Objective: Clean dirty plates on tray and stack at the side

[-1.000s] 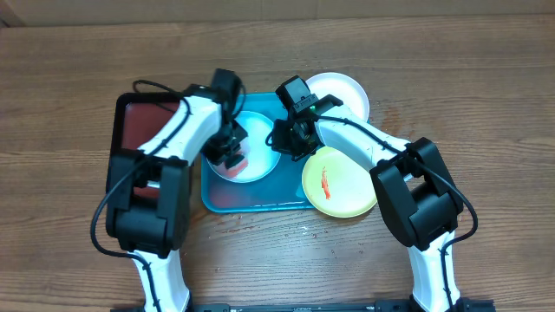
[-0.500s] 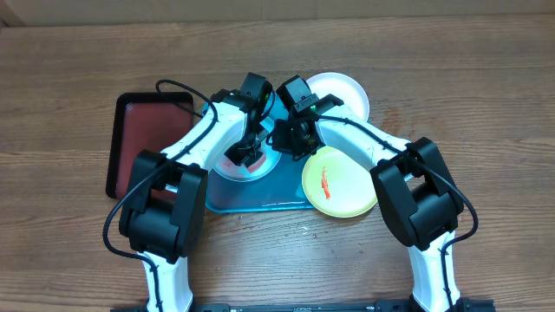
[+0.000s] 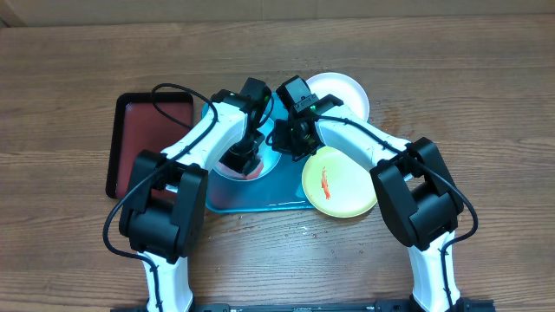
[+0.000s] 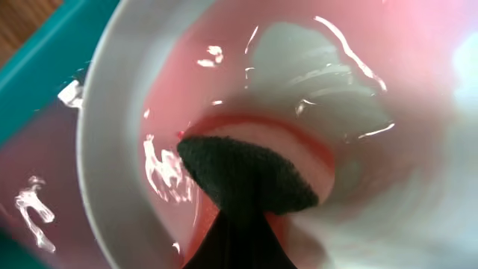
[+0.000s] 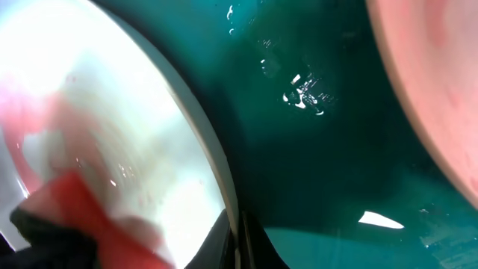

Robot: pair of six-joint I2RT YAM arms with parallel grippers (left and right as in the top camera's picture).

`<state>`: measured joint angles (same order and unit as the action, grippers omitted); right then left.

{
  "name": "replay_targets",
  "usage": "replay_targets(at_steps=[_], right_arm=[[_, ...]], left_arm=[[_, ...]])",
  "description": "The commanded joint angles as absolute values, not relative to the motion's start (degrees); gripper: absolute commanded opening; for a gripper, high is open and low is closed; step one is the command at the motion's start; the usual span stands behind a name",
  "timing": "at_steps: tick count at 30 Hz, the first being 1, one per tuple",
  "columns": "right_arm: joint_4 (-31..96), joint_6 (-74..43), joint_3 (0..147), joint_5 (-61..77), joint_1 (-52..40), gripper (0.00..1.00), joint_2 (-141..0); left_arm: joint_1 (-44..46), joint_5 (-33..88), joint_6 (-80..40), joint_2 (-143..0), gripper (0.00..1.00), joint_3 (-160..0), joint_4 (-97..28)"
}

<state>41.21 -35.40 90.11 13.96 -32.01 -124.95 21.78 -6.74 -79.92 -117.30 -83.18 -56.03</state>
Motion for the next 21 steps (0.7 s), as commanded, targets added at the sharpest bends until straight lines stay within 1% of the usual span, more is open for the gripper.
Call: replay_targets(at_steps=[1,5,12,21], right_arm=[[41.25,-35.57,90.04,12.93,-32.01,0.04,-125.45],[41.25,-35.57,90.04,12.91,-32.01,0.04,-125.45],[41.25,-35.57,90.04,12.88,-32.01,0.04,-125.45],[41.47,-35.57,90.04,12.49,-32.01,0.04,-125.45]], left_arm=[[22.02,-9.56,-85.38,-118.50,0.04,-82.61,-54.57],[21.76,-9.93,-88.95,-118.50,0.04,-82.61,-55.29],[20.49,-9.80,-90.48,-118.48,0.04,-82.61,-59.83],[19.35,-9.41,-90.45,-118.48,0.04,-82.63,-55.16]])
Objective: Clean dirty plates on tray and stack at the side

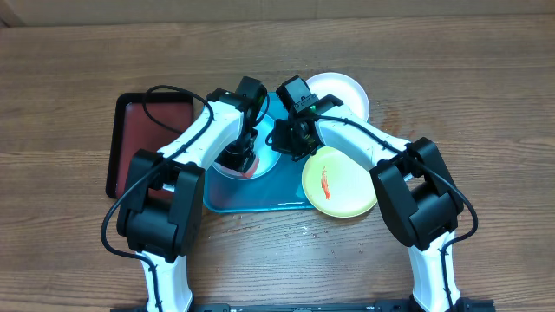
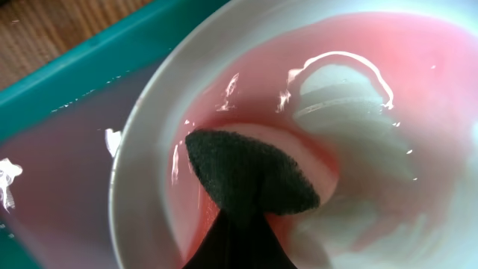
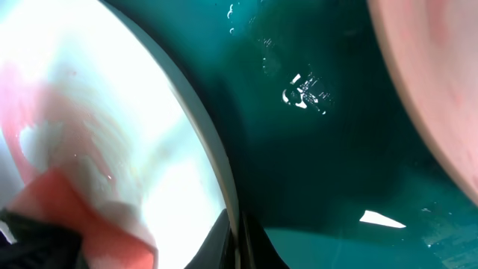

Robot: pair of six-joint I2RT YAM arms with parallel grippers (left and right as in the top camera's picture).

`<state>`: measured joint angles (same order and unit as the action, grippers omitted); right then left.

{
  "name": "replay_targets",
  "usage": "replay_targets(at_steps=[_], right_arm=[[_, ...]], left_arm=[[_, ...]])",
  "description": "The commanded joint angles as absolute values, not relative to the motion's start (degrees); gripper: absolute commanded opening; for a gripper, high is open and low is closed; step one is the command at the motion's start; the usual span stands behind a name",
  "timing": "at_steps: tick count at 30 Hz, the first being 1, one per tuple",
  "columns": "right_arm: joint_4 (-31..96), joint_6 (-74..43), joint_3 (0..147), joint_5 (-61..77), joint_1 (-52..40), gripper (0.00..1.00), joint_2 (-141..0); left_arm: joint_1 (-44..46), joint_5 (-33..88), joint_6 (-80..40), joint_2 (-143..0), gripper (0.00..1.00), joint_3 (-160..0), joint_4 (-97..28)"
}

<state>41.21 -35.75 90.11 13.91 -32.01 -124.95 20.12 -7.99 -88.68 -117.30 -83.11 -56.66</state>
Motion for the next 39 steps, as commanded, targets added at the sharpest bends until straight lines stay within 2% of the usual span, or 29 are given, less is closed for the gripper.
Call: replay_targets(at_steps=[1,9,15,24,33,39], right_arm=[[41.47,-35.57,90.04,12.45,-32.01,0.04,-125.45],[41.45,-35.57,90.04,12.05,-32.01,0.04,-125.45],[41.41,-35.57,90.04,12.03,-32.01,0.04,-125.47],[41.43,-35.57,90.04,12.05,-32.01,0.04,-125.51],[41.45,-35.57,90.04,12.05,-32.01,0.04,-125.51],[41.45,-35.57,90.04,12.05,-32.01,0.04,-125.51]], left_arm=[[19.25,-9.45,-90.45,-118.48,0.04,-82.63,-54.52],[16.67,-10.92,-89.36,-118.48,0.04,-82.63,-51.57],[15.66,-6.02,-79.94,-118.15,0.04,-82.67,-52.49],[15.79,-4.47,-61.30,-113.54,0.04,-83.18,-51.75],[15.79,-4.89,-33.26,-112.38,0.04,-83.11,-42.85],[16.62,-4.86,-20.10,-112.44,0.04,-82.98,-37.56]])
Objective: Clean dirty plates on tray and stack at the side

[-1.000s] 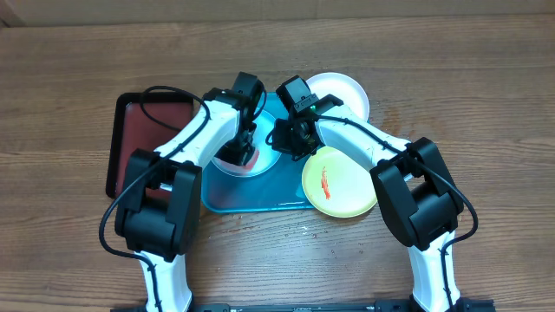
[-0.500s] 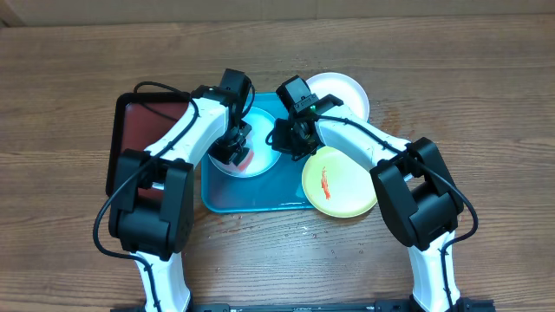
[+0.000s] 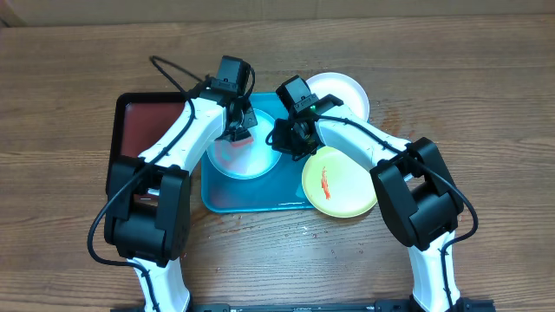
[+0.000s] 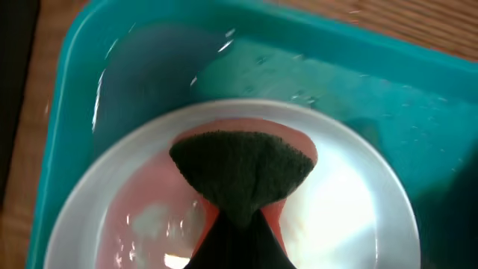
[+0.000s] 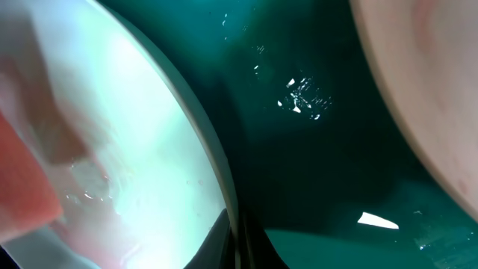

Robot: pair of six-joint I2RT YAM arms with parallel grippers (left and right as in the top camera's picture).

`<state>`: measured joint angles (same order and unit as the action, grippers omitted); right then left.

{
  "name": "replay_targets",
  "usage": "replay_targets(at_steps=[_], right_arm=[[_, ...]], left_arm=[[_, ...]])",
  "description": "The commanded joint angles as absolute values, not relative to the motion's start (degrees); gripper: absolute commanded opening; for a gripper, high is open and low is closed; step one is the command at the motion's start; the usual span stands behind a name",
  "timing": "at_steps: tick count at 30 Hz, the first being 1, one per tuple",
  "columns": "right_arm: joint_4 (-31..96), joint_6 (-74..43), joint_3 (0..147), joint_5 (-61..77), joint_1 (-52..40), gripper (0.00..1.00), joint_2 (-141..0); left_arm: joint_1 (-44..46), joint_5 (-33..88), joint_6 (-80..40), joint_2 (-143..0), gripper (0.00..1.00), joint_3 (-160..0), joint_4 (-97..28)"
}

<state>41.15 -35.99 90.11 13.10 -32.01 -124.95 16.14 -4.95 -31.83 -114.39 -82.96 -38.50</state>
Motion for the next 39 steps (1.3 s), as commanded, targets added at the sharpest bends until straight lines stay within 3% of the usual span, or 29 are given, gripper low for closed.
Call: replay_targets(at_steps=[1,15,23,31,39], right_arm=[[41.47,-35.57,90.04,12.05,-32.01,0.04,-125.51],[41.67,-23.86,90.04,24.45,-27.16,0.04,-125.51],[40.95,-22.70,90.04,24.80,-27.05,0.04,-125.51],[40.16,-26.13,90.04,26.22,-27.05,0.04,-125.51],[39.20,-29.04,90.04,22.94,-27.83,0.04,-125.51]], left_arm=[[16.71,-4.86,-18.63,-112.51,0.04,-82.98,-37.21],[16.88,1.26,-16.36,-115.50,0.04,-82.59,-42.09],[18.74,11.42,-13.08,-116.07,0.04,-82.59,-46.57],[18.31,5.76,-18.44,-116.20,0.04,-82.61,-45.56],[17.50,-18.20,-16.64,-117.71,0.04,-82.13,-45.12]])
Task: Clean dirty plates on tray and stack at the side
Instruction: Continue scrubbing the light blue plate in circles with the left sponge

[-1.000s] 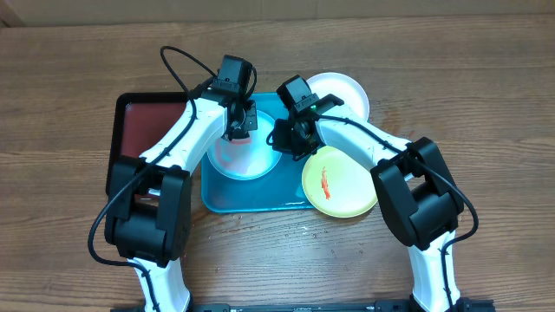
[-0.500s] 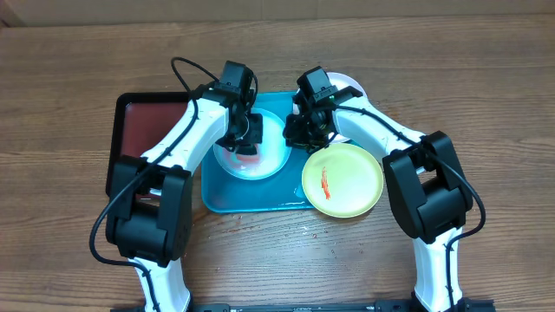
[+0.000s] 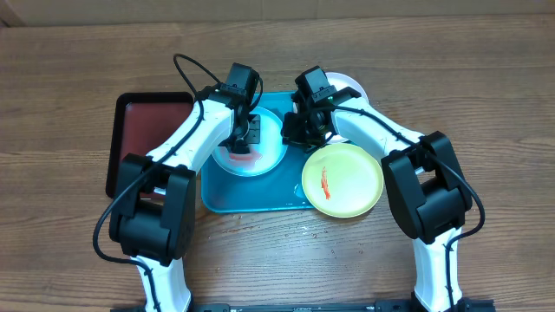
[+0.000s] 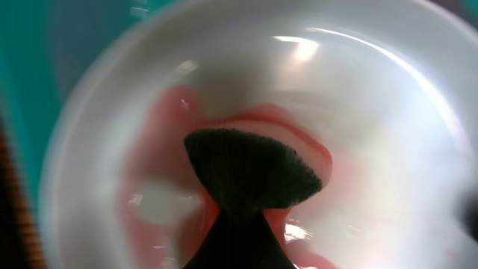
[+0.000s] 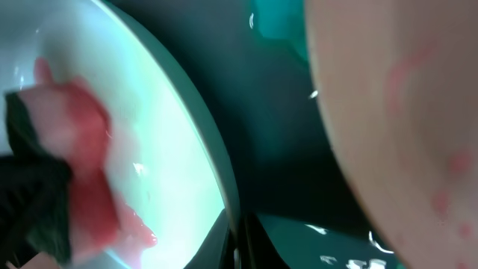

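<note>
A white plate (image 3: 264, 149) with pink smears lies in the teal tray (image 3: 251, 195). My left gripper (image 3: 245, 132) is shut on a pink sponge with a dark scouring face (image 4: 252, 173), pressed onto the middle of the plate (image 4: 388, 112). My right gripper (image 3: 301, 132) is shut on the plate's right rim (image 5: 216, 175), its fingers meeting at the frame's bottom (image 5: 237, 237). The sponge (image 5: 71, 168) shows at the left of the right wrist view. A yellow-green plate (image 3: 347, 186) with a red streak lies beside the tray on the right.
A dark red tray (image 3: 143, 139) lies left of the teal one. A white plate (image 3: 351, 85) sits behind the right arm, mostly hidden by it. Bare wooden table (image 3: 486, 104) surrounds everything.
The left gripper with the sponge has gone from the plate's far left rim to its middle. The right gripper, still pinching the rim, sits slightly farther back and right, and the plate with it.
The sponge was first pressed on the near part of the white plate while the right gripper pinched its rim. It stayed there, then showed at the far rim, and now rests mid-plate. Pink smears remain on the plate throughout.
</note>
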Robot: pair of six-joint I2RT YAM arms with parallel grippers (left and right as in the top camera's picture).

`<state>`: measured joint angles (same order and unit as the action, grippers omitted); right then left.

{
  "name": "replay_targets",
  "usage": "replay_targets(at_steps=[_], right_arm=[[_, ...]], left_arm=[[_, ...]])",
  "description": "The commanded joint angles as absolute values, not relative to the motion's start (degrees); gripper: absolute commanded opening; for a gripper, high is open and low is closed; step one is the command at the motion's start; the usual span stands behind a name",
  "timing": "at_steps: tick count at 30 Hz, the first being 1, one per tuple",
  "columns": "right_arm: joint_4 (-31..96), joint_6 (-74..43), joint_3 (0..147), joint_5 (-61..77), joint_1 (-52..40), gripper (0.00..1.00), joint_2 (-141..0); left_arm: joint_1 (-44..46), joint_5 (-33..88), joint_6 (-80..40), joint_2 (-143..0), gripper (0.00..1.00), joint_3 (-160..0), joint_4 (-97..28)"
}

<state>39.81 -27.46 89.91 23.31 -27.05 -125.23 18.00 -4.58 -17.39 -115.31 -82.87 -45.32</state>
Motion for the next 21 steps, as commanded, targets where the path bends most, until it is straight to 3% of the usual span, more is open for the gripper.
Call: replay_targets(at_steps=[1,8,16,21], right_arm=[[39.22,-29.41,90.04,22.37,-27.99,0.04,-125.51],[39.07,-30.06,90.04,21.47,-28.40,0.04,-125.51],[39.00,-30.04,90.04,21.04,-28.38,0.04,-125.51],[38.68,-30.06,90.04,21.04,-28.40,0.04,-125.51]], left_arm=[[17.47,-19.11,-16.64,-118.10,0.04,-82.11,-45.17],[17.23,-15.70,-16.01,-121.45,0.04,-82.11,-48.71],[17.17,21.37,11.20,-121.30,0.04,-82.24,-52.80],[17.17,29.26,14.83,-121.30,0.04,-82.24,-51.00]])
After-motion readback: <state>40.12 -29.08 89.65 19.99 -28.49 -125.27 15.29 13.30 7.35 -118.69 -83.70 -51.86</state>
